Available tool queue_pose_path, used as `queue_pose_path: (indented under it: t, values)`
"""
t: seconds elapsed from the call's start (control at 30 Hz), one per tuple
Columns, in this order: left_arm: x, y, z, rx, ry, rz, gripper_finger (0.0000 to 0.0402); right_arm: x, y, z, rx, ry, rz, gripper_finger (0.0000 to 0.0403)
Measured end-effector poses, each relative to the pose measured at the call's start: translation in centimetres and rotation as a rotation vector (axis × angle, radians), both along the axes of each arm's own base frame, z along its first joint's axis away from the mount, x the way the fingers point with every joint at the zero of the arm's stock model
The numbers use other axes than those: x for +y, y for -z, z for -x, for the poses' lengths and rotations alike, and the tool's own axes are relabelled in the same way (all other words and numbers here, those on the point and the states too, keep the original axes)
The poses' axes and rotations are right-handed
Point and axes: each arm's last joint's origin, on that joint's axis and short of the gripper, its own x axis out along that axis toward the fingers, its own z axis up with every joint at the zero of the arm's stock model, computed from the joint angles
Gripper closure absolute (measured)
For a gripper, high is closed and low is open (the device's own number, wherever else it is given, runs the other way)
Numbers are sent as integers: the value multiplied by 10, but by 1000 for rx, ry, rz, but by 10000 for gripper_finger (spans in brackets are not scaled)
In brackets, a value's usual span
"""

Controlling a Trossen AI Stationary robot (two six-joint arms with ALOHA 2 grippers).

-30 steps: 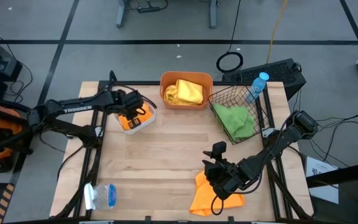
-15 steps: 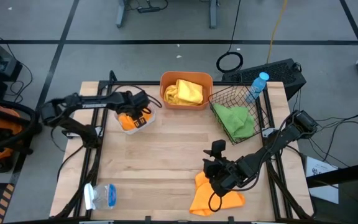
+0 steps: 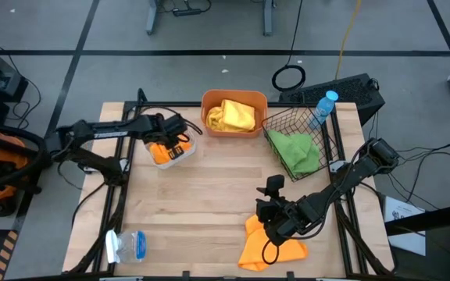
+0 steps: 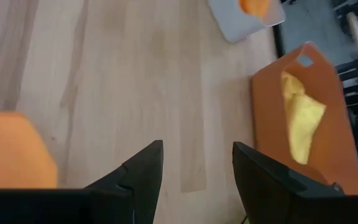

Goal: Sort microfiber towel by color & place in baskets
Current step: Put the left orange towel into the white bin, then put the orange towel into the white bin

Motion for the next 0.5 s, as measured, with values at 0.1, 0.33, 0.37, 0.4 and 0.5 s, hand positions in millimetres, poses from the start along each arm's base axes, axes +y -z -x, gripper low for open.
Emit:
queue_pose_path:
  t: [0.1,0.33,0.37,0.4,0.5]
  values:
    - [-6,-20,7,-58,-26,-36,307,0,1,1,29,-6,-13,220]
    - [-40,-56,19,-294,-22,-57,307,5,7,19,194,30,-159,220]
    - [-47,-60,18,-334,-1,-56,307,7,8,23,215,41,-183,220]
    - [-54,-63,16,-374,23,-53,307,10,9,27,230,52,-206,220]
    - [-76,-69,6,-485,129,-46,307,20,6,40,247,85,-308,220]
